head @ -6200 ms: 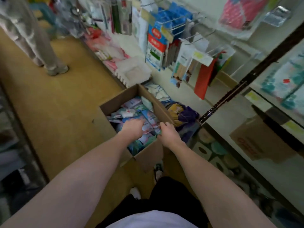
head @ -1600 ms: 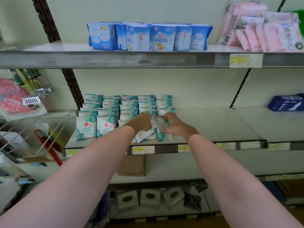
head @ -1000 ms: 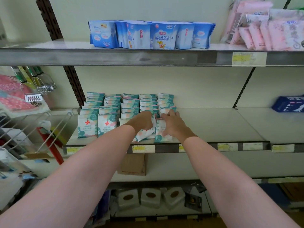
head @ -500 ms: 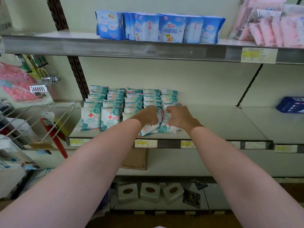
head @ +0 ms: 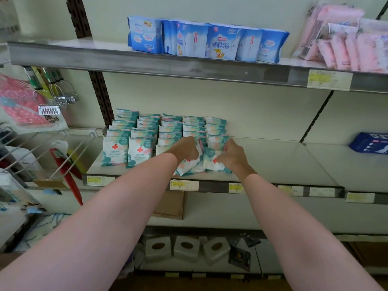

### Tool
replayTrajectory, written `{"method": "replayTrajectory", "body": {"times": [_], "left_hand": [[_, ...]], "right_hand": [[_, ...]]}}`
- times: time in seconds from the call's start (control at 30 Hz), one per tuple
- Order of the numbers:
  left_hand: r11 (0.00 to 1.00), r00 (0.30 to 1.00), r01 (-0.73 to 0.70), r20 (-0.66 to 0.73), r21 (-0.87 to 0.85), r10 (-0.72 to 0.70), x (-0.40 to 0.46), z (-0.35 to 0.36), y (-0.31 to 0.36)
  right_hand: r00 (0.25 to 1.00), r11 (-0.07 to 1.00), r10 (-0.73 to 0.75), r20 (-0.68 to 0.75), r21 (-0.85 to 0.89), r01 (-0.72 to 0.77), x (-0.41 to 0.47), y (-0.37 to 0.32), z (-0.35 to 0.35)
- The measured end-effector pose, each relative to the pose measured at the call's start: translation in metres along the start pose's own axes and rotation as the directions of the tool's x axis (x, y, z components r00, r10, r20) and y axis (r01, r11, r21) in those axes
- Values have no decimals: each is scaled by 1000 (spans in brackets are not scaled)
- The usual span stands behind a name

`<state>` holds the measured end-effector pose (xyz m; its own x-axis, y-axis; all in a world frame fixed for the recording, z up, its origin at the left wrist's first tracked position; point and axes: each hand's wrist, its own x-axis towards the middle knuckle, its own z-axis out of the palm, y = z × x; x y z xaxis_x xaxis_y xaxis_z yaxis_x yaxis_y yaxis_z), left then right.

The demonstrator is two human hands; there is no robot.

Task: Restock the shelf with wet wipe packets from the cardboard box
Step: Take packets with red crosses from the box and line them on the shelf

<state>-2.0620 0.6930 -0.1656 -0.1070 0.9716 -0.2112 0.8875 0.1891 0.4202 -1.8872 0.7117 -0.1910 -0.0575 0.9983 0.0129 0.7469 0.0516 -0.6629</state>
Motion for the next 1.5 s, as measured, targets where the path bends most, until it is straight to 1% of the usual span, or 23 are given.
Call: {"method": "replayTrajectory", "body": {"times": [0.07,0.1,0.2,0.27,0.3,0.37,0.4,0.43,0.47,0.5,0.53,0.57,0.63,0.67,0.7,0.77,0.87,0.93,1.0,1.07,1.2,1.4,1.5], "left_hand": [[1000,1000,-4,8,13,3,-1,1,1],[1000,1000,-6,13,19,6,-1,2,1],[1000,1000,-14,27,27,13,-2,6,4],[999,1000,-6,20,38,5,-3,8,5],[999,1000,1,9,35,-1,-3,8,5],[1000,1000,24,-20,1,-24,-3,7,5],[999,999,36,-27,-16,-36,-2,6,4],[999,999,46,-27,-26,-47,-3,3,4],[998,998,56,-24,-30,-56,-4,1,3],[998,998,61,-23,-27,-62,-5,0,2],[998,998,63,-27,-20,-63,-6,0,1],[998,998,62,-30,-11,-63,-7,0,0],[998,998,57,-31,-1,-57,-8,3,-1],[999,998,53,-29,1,-53,-8,4,-2],[999,998,46,-31,-1,-46,-7,5,-2],[1000,999,27,-41,-7,-27,-7,6,-3],[1000,998,7,-59,-22,-9,-7,6,-6],[1000,998,1,-60,-26,-2,-8,5,-8],[1000,998,-4,-60,-24,3,-10,4,-9],[1000,998,-12,-66,-25,10,-11,3,-9],[998,997,0,-75,-55,-5,-10,4,-9],[989,998,39,-48,-145,-46,-11,3,-6],[982,999,30,-31,-184,-36,-13,2,-4]], "right_hand": [[995,957,-96,18,-274,97,-2,3,2],[989,924,-140,44,-354,146,-3,3,2],[952,838,-259,164,-451,306,-4,1,7],[944,832,-288,159,-447,329,-5,0,15],[954,853,-271,125,-427,298,-6,0,17],[986,931,-163,21,-328,161,-3,-1,18],[997,977,-75,-21,-200,69,-1,0,17],[999,1000,23,-43,-7,-24,2,1,15],[994,975,106,-41,203,-95,5,1,14],[987,926,159,-26,351,-140,8,2,13],[984,896,180,-13,414,-159,9,3,12],[982,896,187,6,410,-173,9,3,13],[983,933,185,15,312,-180,9,3,17],[985,956,170,-2,243,-164,9,3,19],[989,978,143,-39,160,-135,9,3,22],[991,997,44,-127,-53,-51,9,4,25],[975,954,-130,-178,-292,74,9,5,25],[957,880,-239,-163,-453,143,8,5,25],[947,812,-298,-121,-554,184,8,5,26],[945,788,-314,-90,-581,206,8,5,29],[949,816,-315,-33,-520,253,7,8,32],[973,848,-229,-14,-494,193,3,13,30],[971,837,-236,-21,-512,193,1,12,30]]}}
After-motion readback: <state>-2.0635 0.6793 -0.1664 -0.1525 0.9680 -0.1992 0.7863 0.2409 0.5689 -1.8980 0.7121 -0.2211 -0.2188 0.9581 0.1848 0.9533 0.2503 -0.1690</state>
